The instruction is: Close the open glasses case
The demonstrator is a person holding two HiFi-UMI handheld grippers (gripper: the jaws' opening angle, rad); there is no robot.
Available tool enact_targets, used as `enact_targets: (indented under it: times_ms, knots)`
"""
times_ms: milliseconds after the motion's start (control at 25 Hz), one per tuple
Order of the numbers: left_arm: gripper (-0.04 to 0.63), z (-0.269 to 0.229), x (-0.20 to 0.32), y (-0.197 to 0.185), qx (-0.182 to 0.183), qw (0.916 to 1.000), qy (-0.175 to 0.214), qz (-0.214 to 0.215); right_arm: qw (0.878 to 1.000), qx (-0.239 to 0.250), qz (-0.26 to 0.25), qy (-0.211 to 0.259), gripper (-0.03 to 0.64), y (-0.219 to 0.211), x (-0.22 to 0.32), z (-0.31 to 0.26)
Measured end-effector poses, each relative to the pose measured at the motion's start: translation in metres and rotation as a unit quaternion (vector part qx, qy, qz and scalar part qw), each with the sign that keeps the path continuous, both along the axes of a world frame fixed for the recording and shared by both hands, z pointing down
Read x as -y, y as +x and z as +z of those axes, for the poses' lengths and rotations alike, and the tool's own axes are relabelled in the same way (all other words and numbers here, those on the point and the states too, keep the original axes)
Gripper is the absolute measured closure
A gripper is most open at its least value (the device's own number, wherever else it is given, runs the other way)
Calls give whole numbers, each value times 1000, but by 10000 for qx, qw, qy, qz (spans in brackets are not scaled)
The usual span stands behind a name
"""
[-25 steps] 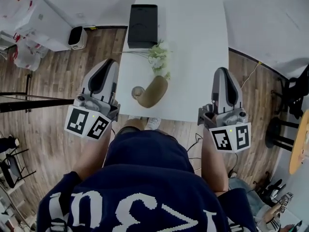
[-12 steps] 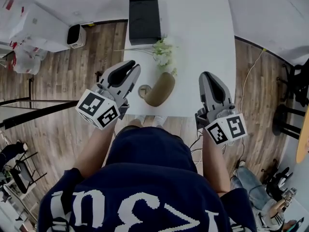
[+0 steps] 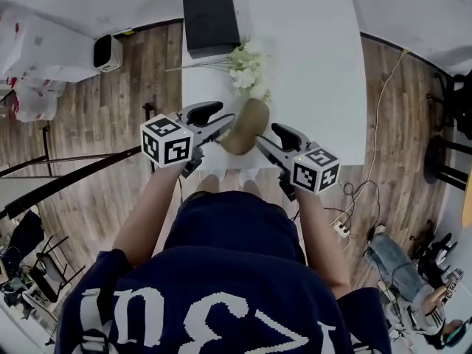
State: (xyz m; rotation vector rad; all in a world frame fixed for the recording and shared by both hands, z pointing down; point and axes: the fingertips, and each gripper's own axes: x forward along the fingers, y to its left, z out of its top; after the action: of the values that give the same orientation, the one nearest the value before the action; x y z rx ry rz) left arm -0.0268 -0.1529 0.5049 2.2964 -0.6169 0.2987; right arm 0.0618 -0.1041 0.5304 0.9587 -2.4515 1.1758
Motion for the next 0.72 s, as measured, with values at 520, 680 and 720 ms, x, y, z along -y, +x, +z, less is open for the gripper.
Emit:
enact_targets:
  times_ms: [520,680,720]
  knots:
    - [377,57,-18,21,-689,9840,-1598,382,9541,1870,1283,-1954,328,-15,-8,55]
    - [376,67,-30,25,-709,9799,-1797,492,9541,1904,1305,-1907,327,-28,1,55]
    - [376,70,-30,22,-725,9798,-1815,414,9555,1864,1336,-1854,327,-29,3,55]
